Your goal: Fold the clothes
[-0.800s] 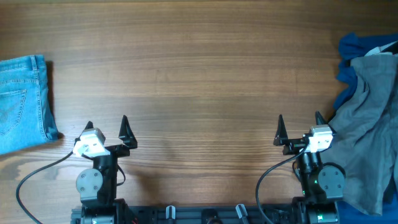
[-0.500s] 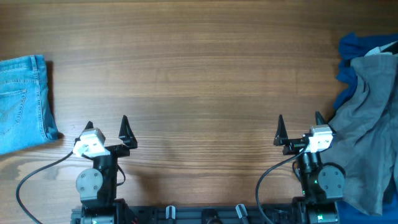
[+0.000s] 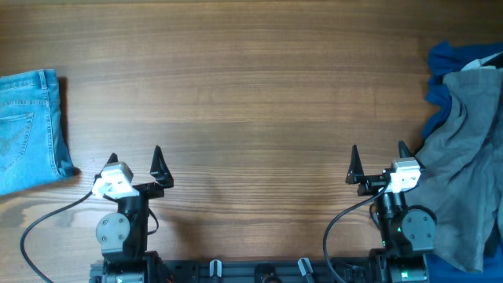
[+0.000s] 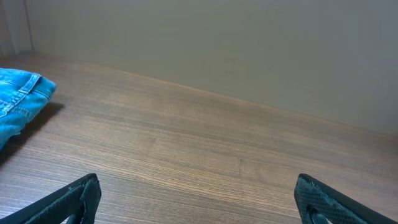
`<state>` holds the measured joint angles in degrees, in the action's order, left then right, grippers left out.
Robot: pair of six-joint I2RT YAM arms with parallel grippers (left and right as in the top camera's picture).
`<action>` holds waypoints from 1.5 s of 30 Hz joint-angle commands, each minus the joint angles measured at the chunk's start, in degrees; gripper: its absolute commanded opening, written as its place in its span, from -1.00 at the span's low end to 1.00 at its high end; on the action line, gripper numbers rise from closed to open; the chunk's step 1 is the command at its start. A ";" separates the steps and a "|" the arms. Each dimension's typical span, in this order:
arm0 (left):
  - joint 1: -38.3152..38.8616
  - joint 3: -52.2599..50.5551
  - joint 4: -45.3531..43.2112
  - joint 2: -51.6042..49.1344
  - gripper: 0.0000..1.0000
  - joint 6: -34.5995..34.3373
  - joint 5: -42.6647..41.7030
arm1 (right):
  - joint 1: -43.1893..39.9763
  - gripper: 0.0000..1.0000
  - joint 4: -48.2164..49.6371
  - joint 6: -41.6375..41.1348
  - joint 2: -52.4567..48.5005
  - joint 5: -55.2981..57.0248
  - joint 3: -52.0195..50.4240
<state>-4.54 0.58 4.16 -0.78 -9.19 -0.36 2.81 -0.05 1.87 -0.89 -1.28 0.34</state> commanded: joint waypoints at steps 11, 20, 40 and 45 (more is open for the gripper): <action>0.31 -0.26 0.17 0.39 1.00 1.07 -1.11 | -0.26 0.99 0.17 0.98 0.09 -0.87 -0.04; 0.31 -0.26 0.15 0.39 1.00 -0.35 -1.55 | -0.26 0.99 0.79 -2.73 0.09 -2.60 -0.04; 0.31 5.97 2.34 -1.25 1.00 -3.63 -3.06 | -0.24 0.99 -1.29 -8.09 -7.98 -2.64 9.49; 0.31 11.37 7.04 -6.34 1.00 -3.63 -3.08 | -0.26 0.99 -3.08 -8.00 -18.82 -3.06 17.31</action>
<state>-4.54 7.16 9.02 -3.57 -12.34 -2.85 2.81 -2.28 -5.17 -13.45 -2.98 11.97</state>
